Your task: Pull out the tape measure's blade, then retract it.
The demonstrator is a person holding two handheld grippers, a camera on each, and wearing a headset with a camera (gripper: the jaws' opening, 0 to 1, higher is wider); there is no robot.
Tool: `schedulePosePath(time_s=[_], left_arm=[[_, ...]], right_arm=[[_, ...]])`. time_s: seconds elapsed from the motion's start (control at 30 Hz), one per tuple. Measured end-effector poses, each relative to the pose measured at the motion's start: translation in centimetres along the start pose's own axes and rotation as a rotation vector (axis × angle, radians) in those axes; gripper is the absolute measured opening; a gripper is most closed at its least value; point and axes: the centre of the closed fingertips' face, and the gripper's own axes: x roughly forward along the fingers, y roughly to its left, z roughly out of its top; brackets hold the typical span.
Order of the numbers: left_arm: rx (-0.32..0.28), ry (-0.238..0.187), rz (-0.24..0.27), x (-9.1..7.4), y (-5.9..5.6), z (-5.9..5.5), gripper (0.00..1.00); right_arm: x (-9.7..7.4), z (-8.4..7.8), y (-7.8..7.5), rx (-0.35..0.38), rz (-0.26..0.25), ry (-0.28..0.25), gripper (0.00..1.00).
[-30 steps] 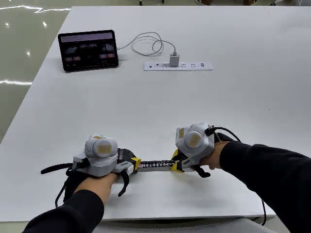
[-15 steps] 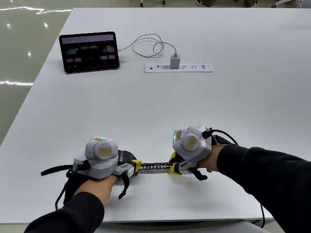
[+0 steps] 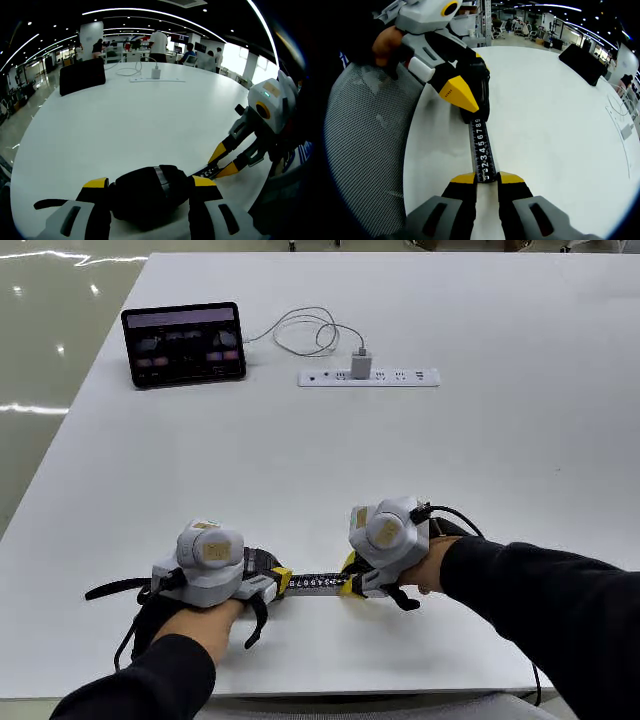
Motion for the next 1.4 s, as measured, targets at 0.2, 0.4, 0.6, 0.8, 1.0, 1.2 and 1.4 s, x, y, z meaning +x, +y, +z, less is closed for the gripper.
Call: schedulePosePath(time_s=[0.2,0.4,0.6,0.8,1.0,1.2,1.4], left_arm=[[0.0,0.0,0.0,0.0,0.0,0.0,0.59],[0.0,0.0,0.001,0.0,0.0,0.0,0.59],[0.0,-0.001,0.001,0.0,0.0,0.0,0.59],[-0.002,-0.001,0.0,0.0,0.0,0.0,0.59],[-0.001,-0.002,0.0,0.0,0.0,0.0,0.59],[-0.002,-0.003,-0.001,0.0,0.0,0.0,0.59],[-0.005,-0.005,-0.004,0.0,0.0,0.0,0.59]], right_arm=[[0.2,0.2,0.1,0.0,0.0,-0.004,0.11],[0.4,0.5,0.1,0.001,0.003,-0.011,0.11],[0.6,0.7,0.1,0.003,0.007,-0.015,0.11],[0.8,0.9,0.1,-0.012,0.008,-0.014,0.11],[0.9,1.2,0.2,-0.008,0.011,-0.019,0.11],[1.1,1.5,0.4,-0.007,0.012,-0.025,0.11],[1.3,1.7,0.5,-0.01,0.013,-0.032,0.11]])
